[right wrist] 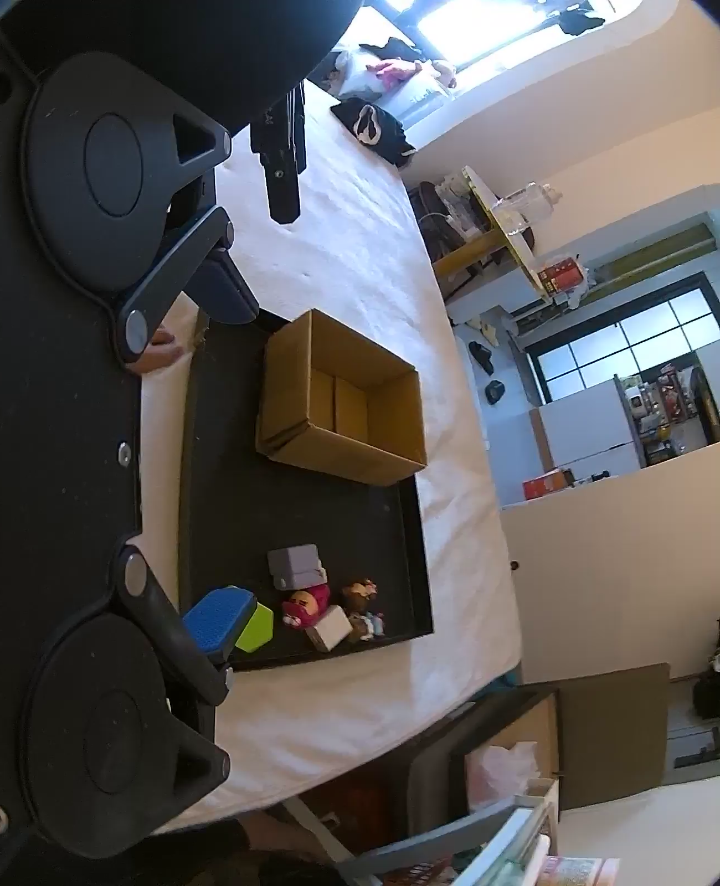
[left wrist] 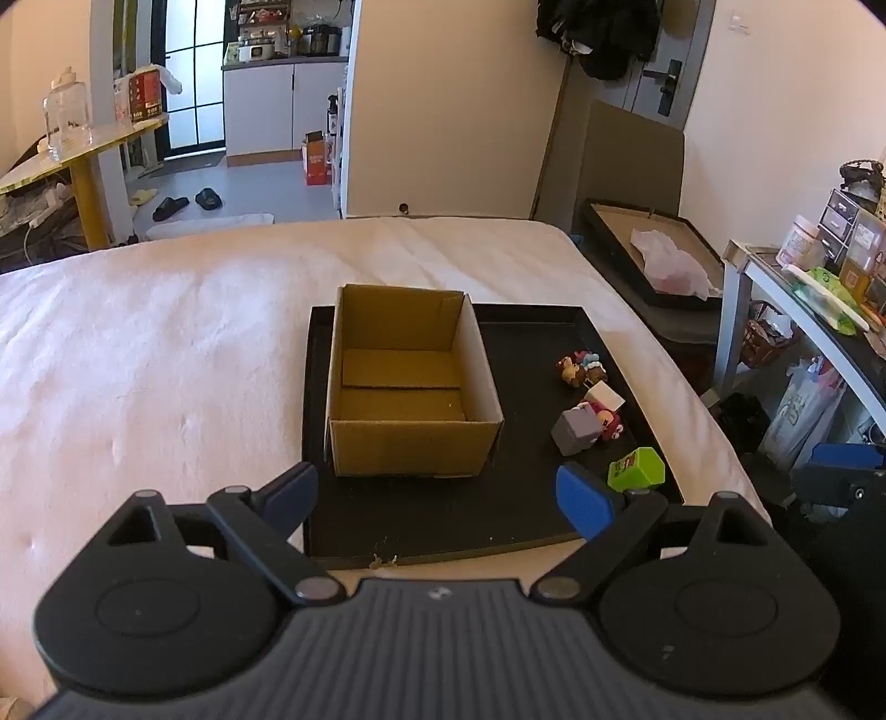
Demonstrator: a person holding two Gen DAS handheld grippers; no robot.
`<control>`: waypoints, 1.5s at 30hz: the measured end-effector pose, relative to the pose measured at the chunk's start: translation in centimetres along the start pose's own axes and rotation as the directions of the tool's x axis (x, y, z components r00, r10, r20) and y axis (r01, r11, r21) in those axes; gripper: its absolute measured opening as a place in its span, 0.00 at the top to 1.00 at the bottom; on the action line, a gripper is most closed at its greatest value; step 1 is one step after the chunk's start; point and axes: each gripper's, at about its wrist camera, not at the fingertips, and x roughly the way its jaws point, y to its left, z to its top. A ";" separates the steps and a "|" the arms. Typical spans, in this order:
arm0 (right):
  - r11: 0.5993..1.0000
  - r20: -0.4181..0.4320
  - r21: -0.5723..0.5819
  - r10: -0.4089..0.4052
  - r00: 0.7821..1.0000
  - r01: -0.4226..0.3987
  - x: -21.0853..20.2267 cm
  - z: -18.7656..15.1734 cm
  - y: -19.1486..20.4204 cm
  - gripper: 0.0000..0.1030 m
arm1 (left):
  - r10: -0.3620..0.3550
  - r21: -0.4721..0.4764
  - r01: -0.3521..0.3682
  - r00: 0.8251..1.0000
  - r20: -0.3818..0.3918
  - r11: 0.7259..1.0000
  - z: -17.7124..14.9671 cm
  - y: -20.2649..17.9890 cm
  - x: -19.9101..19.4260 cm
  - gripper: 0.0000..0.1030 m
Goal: Organize rigid objects
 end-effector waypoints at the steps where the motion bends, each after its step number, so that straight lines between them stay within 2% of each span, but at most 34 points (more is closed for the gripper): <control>1: 1.000 0.009 -0.012 -0.006 1.000 0.006 -0.1 0.0 0.1 0.00 | -0.001 0.000 0.001 1.000 0.001 1.000 0.0 0.0 -0.1 0.10; 3: 0.999 0.011 -0.038 -0.030 0.999 0.030 -0.1 -0.5 0.9 0.00 | -0.001 0.003 0.001 1.000 0.004 1.000 -0.1 -0.1 -0.3 0.10; 7: 1.000 -0.027 0.012 -0.002 1.000 0.002 0.1 0.2 0.1 0.00 | -0.001 0.009 0.001 1.000 0.010 1.000 -0.4 -0.3 -0.9 0.10; 10: 1.000 -0.028 0.009 -0.006 1.000 0.006 0.2 0.1 0.3 0.00 | 0.000 -0.005 0.000 1.000 -0.009 1.000 -0.1 0.5 0.0 0.10; 15: 1.000 -0.028 0.012 -0.023 0.999 0.024 0.0 0.2 0.5 0.00 | 0.001 -0.005 -0.001 1.000 -0.011 1.000 -0.1 1.2 -0.1 0.10; 24: 0.999 -0.026 0.010 -0.032 0.999 0.032 -0.1 0.3 0.5 0.00 | 0.016 0.010 -0.016 1.000 -0.005 1.000 -0.1 0.0 0.1 0.10; 45: 0.995 -0.008 -0.039 -0.093 0.996 0.093 -0.8 0.3 1.0 0.00 | 0.021 0.015 -0.021 1.000 -0.001 1.000 0.1 -0.1 0.0 0.10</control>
